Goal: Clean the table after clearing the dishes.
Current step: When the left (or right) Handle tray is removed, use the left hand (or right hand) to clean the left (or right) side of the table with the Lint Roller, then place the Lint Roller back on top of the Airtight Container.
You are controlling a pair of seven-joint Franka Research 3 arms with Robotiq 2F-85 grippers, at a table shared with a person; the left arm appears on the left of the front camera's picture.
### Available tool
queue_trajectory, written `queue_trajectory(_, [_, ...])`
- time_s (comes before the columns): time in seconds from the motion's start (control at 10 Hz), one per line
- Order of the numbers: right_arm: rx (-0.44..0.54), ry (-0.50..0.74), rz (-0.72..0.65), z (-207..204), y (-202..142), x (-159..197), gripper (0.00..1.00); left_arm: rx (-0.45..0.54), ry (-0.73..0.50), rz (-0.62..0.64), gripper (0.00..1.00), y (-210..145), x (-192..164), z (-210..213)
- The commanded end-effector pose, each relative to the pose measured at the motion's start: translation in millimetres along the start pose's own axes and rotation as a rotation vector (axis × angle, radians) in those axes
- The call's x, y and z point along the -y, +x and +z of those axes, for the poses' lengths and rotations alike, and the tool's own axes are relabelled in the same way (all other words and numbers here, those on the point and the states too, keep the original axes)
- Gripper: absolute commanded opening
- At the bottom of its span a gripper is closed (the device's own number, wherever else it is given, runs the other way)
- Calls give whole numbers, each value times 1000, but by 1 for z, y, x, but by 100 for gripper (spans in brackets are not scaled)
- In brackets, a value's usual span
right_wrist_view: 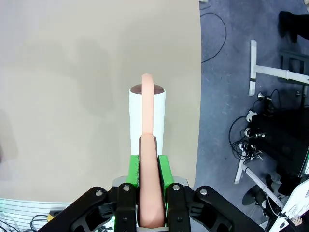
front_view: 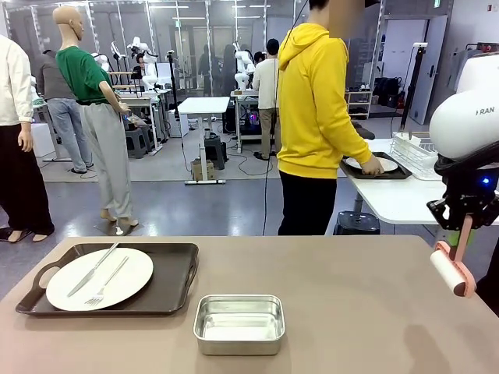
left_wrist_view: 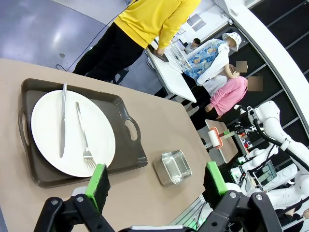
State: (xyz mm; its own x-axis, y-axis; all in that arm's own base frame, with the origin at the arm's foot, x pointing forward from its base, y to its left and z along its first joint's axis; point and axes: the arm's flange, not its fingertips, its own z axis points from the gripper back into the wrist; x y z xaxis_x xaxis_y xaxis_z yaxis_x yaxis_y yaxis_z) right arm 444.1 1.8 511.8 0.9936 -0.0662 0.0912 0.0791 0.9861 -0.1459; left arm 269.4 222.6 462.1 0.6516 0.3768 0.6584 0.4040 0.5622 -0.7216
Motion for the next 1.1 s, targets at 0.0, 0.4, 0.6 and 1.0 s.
queue_trajectory(0.0, [0, -2, -2, 1, -1, 1, 20, 5, -8, -6, 100, 3, 0, 2])
queue_trajectory(0.4, [0, -2, -2, 1, -1, 1, 20, 5, -8, -6, 100, 3, 0, 2])
queue_trajectory(0.6, [0, -2, -2, 1, -1, 1, 20, 5, -8, -6, 100, 3, 0, 2])
queue_trajectory(1.0, [124, -19, 182, 25, -5, -15, 20, 5, -8, -6, 100, 3, 0, 2])
